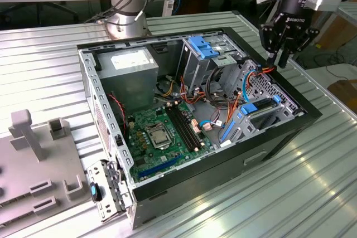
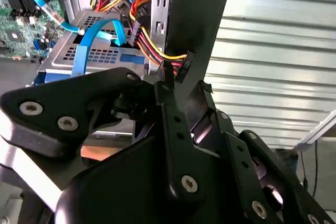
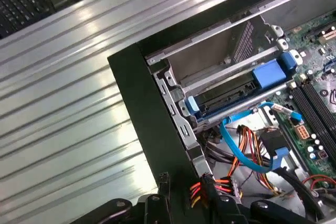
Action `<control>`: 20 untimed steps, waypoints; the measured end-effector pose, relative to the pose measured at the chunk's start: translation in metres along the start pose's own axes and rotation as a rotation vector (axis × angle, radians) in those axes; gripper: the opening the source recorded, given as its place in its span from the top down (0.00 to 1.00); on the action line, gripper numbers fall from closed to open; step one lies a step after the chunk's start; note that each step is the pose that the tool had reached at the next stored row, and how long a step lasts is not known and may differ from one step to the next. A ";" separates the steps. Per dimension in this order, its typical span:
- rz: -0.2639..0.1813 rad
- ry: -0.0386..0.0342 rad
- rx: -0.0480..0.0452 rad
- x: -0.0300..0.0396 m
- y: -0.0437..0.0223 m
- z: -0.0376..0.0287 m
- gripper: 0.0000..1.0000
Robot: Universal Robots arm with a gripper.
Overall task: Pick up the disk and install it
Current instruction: 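Insert the first disk wire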
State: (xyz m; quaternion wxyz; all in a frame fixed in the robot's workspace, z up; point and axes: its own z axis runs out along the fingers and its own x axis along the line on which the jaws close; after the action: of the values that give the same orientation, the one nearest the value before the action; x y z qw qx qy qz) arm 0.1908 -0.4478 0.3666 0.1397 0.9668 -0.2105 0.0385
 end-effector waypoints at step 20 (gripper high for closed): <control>-0.078 0.0798 -0.0722 -0.0124 -0.0206 0.0007 0.64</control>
State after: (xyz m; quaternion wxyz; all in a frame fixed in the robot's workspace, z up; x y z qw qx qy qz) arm 0.1881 -0.4251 0.3590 0.1841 0.9663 -0.1681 0.0639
